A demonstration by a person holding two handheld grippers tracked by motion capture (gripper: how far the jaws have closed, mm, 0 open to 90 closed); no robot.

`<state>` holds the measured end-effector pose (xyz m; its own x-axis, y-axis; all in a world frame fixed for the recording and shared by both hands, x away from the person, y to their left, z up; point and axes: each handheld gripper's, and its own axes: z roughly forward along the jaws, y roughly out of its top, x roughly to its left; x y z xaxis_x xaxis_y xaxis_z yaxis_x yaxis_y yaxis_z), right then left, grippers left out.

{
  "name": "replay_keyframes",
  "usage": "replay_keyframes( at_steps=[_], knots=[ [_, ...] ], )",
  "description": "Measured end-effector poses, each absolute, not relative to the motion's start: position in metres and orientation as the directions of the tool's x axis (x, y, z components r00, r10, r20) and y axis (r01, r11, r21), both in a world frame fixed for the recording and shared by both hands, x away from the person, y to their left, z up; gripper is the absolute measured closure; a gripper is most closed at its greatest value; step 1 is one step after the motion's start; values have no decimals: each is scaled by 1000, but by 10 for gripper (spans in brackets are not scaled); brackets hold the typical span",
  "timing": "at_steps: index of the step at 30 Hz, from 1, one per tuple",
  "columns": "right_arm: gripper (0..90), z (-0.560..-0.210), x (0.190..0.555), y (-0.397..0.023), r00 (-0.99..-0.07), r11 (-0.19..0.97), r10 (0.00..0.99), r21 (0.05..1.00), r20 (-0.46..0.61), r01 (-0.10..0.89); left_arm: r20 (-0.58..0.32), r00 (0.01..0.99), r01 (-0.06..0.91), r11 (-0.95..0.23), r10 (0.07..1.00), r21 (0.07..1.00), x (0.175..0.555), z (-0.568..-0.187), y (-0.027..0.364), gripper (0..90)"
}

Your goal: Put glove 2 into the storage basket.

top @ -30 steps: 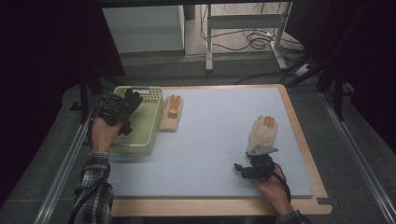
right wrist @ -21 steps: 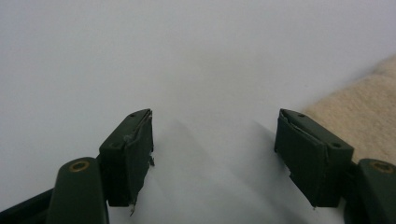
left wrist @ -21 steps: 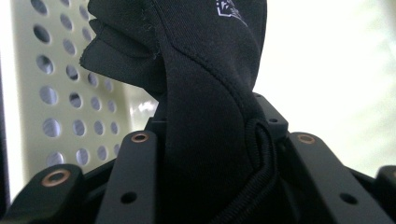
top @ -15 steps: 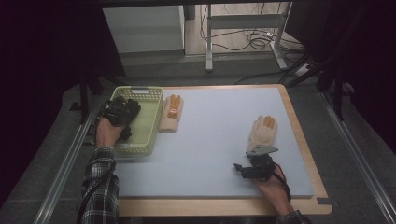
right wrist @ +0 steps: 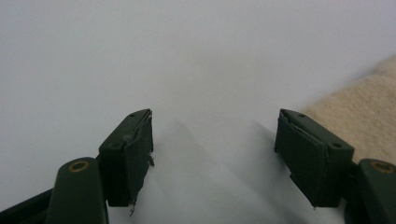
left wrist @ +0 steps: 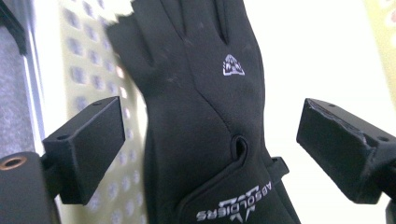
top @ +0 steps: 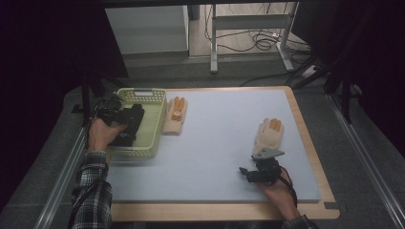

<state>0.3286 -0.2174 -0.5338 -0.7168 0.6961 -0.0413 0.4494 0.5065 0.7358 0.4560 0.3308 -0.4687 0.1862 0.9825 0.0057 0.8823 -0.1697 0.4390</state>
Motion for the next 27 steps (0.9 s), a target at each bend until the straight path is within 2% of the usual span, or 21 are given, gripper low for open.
replay_keyframes(
  at_steps=[7, 11, 21, 27],
  knots=[
    [275, -534, 329, -217, -717, 506, 696, 736, -42, 449, -38, 231, 817, -172, 972, 550, 437, -456, 333, 82],
    [275, -534, 329, -217, -717, 507, 696, 736, -42, 449, -96, 309, 755, -182, 946, 629, 421, -449, 320, 48],
    [275, -534, 328, -217, -716, 508, 697, 734, -42, 451, -82, 474, 628, -271, 877, 729, 378, -434, 278, 0],
    [275, -534, 328, -217, -716, 507, 697, 735, -42, 450, -29, 554, 524, -321, 832, 789, 344, -428, 248, 0]
  ],
)
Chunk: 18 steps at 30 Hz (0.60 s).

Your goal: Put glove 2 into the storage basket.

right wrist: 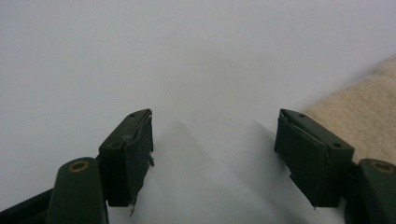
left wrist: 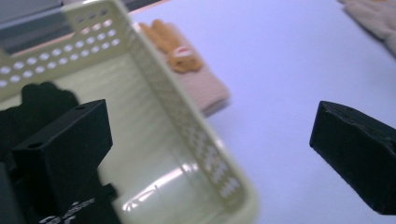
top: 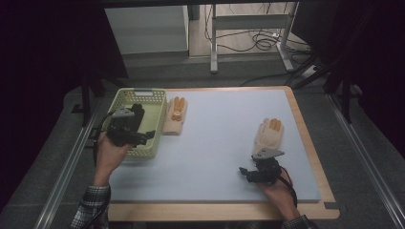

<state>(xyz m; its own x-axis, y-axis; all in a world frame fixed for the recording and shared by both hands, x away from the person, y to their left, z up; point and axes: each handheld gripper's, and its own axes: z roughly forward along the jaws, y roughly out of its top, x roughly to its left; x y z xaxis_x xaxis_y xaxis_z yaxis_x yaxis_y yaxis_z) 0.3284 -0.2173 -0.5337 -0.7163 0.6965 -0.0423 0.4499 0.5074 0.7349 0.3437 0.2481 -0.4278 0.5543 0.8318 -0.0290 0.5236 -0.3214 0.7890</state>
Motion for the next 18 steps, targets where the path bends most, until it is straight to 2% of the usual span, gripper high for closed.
replay_keyframes(
  at_steps=[8, 14, 18],
  knots=[
    [271, -534, 328, -217, -715, 507, 698, 735, -44, 450, -8, 644, 442, -364, 765, 820, 308, -434, 212, 0],
    [260, -534, 328, -217, -712, 508, 700, 734, -47, 451, 20, 686, 414, -412, 728, 812, 291, -458, 185, 0],
    [249, -534, 328, -217, -709, 508, 703, 733, -50, 452, -5, 709, 423, -420, 705, 803, 286, -482, 171, 0]
  ],
)
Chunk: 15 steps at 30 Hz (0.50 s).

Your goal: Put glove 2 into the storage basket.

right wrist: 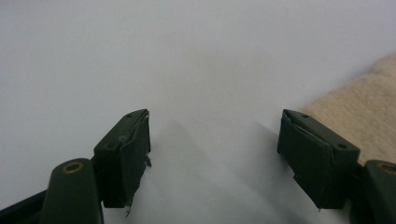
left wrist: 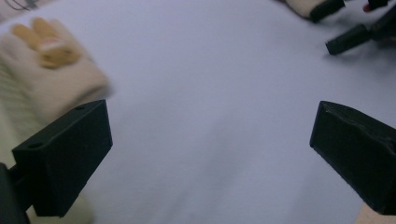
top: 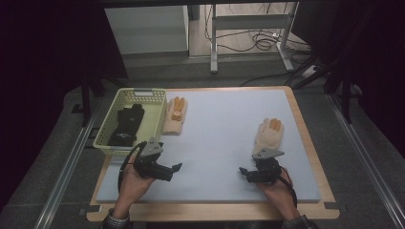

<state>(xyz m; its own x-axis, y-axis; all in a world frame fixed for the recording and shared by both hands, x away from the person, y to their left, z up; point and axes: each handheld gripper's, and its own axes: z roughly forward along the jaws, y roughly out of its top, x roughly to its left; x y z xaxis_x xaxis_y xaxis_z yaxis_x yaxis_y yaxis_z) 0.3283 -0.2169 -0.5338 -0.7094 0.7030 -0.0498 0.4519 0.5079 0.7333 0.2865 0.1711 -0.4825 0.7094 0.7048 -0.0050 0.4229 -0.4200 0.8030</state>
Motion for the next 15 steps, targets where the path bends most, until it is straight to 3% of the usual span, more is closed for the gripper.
replay_keyframes(
  at_steps=[9, 15],
  knots=[
    [241, -534, 328, -217, -706, 507, 706, 733, -51, 454, 42, 725, 452, -521, 688, 724, 282, -531, 149, 0],
    [241, -534, 328, -217, -706, 506, 707, 732, -50, 455, 33, 698, 497, -517, 715, 697, 286, -548, 154, 0]
  ],
)
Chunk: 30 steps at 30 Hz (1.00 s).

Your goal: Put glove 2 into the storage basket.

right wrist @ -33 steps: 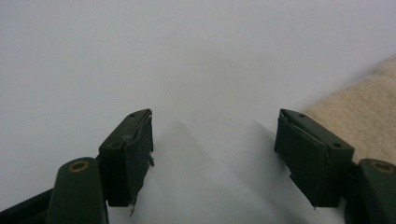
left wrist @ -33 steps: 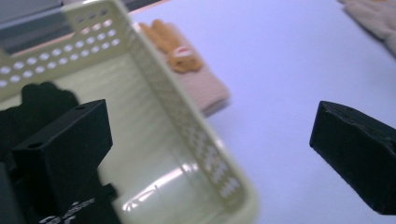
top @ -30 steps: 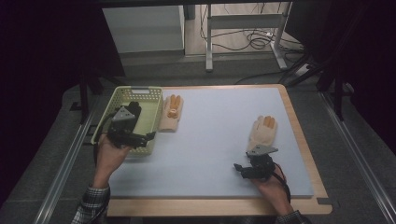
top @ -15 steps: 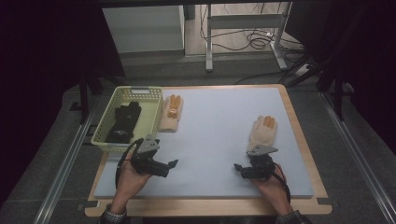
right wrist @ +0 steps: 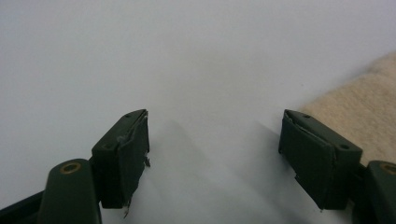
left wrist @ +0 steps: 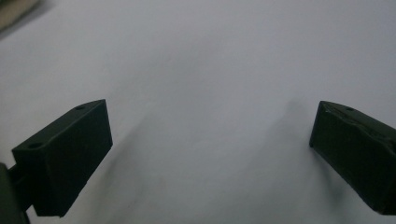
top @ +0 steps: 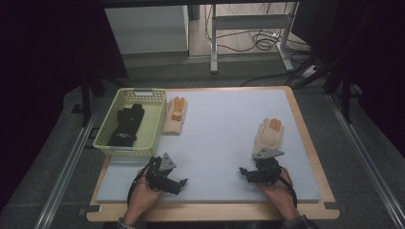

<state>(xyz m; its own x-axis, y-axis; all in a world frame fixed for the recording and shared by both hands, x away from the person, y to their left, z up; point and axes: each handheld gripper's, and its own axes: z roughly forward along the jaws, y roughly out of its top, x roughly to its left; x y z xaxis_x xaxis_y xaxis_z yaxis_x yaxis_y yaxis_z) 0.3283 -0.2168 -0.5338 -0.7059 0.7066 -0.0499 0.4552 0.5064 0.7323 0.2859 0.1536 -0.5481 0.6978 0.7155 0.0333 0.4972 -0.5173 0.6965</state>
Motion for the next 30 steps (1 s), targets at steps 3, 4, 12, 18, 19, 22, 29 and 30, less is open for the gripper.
replay_keyframes(
  at_steps=[3, 4, 12, 18, 19, 22, 29, 30],
  knots=[
    [242, -534, 328, -217, -706, 506, 707, 732, -49, 455, -30, 687, 536, -478, 726, 696, 289, -551, 158, 0],
    [242, -534, 328, -217, -706, 507, 706, 733, -50, 454, -39, 686, 543, -474, 727, 693, 290, -551, 158, 0],
    [243, -534, 328, -217, -706, 506, 707, 733, -49, 456, -41, 685, 543, -472, 727, 694, 290, -552, 159, 0],
    [291, -533, 328, -218, -708, 503, 705, 735, -45, 454, -41, 685, 543, -472, 728, 695, 290, -552, 159, 0],
    [304, -533, 328, -218, -708, 500, 705, 737, -41, 455, -41, 685, 543, -471, 728, 695, 290, -552, 159, 0],
    [329, -532, 329, -218, -705, 492, 709, 738, -31, 462, -41, 685, 543, -471, 728, 695, 290, -552, 159, 0],
    [386, -514, 334, -225, -702, 461, 713, 756, -2, 466, -42, 684, 543, -471, 728, 695, 290, -552, 159, 0],
    [393, -509, 335, -227, -697, 456, 717, 760, -5, 464, -42, 684, 543, -471, 728, 695, 290, -552, 159, 0]
  ],
)
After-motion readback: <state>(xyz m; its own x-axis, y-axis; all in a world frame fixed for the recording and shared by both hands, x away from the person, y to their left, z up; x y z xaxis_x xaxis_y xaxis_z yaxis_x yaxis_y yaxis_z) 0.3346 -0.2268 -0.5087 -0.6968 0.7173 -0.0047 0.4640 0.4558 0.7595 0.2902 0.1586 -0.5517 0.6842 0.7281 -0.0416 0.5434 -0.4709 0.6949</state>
